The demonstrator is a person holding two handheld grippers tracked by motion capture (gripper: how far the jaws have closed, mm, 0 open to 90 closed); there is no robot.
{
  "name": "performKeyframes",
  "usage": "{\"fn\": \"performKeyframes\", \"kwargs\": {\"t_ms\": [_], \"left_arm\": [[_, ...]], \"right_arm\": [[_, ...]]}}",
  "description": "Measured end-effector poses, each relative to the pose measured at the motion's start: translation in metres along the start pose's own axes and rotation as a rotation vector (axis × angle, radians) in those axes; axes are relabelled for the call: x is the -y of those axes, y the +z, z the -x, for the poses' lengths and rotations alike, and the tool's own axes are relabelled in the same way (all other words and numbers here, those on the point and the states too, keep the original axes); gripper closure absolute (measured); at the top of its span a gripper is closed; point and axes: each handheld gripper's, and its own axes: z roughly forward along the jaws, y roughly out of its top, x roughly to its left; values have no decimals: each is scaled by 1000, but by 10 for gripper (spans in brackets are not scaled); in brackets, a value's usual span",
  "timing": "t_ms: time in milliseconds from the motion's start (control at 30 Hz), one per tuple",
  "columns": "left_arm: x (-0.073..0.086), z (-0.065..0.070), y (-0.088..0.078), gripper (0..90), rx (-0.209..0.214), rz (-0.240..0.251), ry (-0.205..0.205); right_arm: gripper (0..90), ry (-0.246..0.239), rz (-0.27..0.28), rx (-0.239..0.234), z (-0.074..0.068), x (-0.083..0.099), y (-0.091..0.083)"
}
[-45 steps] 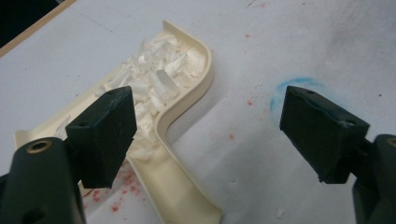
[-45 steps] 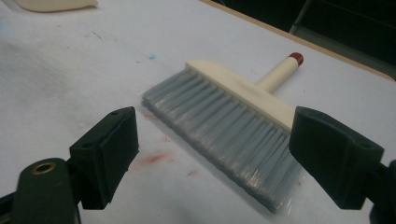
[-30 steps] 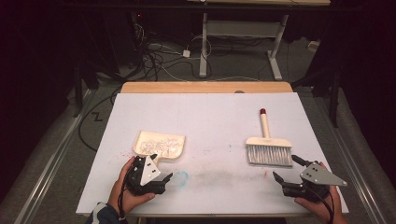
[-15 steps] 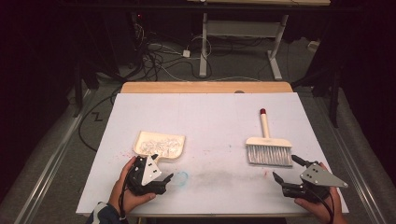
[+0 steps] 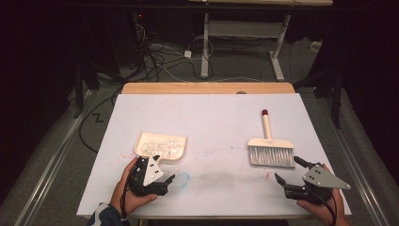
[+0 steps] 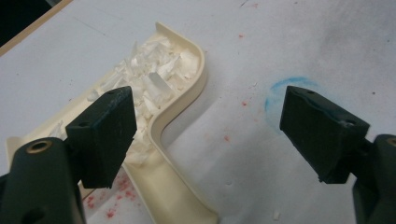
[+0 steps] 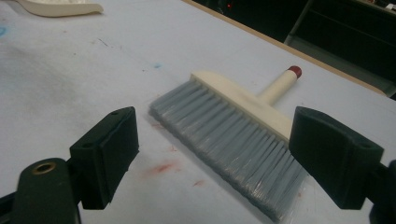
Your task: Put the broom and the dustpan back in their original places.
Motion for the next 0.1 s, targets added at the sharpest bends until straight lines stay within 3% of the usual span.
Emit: {"fn": "performKeyframes", "kwargs": {"t_ms": [100], "left_arm": [[-1,0,0,182,-1,9,-6]], "right_arm": [[171,2,1,10,2,0,1]]}}
